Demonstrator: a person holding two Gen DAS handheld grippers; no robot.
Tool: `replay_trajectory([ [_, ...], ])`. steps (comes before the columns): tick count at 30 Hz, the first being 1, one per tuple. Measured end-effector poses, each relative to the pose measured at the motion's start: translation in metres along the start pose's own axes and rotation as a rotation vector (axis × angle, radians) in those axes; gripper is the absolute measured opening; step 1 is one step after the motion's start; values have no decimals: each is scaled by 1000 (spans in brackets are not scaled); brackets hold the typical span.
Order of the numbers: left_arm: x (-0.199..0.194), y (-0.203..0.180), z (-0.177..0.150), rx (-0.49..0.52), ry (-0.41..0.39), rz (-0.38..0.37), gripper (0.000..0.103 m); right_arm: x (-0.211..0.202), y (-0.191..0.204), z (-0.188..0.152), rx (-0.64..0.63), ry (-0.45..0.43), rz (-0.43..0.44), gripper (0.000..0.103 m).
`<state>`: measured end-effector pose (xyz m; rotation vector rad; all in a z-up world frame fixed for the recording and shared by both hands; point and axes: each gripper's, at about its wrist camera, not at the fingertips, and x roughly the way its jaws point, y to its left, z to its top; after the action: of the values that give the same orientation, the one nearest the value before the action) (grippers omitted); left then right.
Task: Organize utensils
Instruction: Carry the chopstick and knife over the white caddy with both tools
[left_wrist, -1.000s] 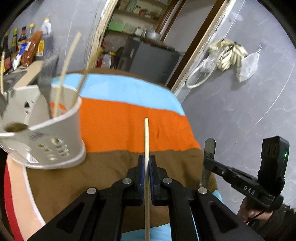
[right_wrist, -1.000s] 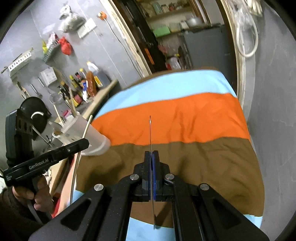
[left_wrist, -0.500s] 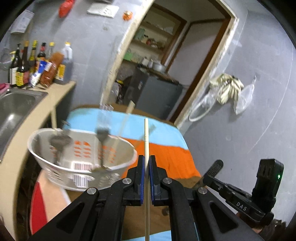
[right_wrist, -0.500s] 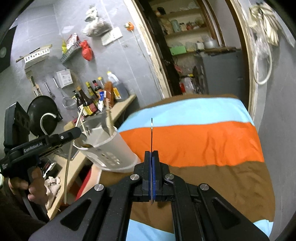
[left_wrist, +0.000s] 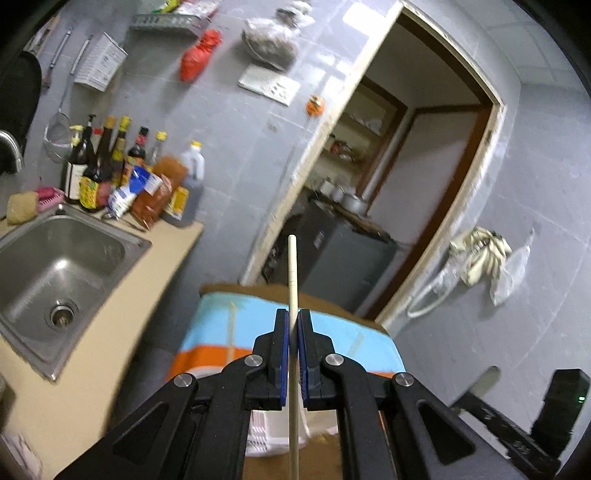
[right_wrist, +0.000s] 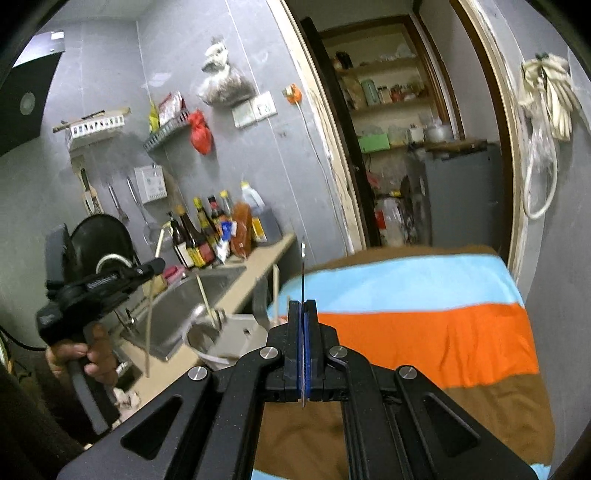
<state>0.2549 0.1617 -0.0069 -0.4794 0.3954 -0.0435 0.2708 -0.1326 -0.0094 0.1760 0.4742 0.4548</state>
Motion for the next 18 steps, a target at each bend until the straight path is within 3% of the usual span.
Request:
replay_trajectory([
  [9,17,26,31,-29,-72,3,5,-5,30,33,-24,-93,8,1],
  [18,44,37,42,-15,-107,14,5,23,56,43,-44,-102,5,1],
])
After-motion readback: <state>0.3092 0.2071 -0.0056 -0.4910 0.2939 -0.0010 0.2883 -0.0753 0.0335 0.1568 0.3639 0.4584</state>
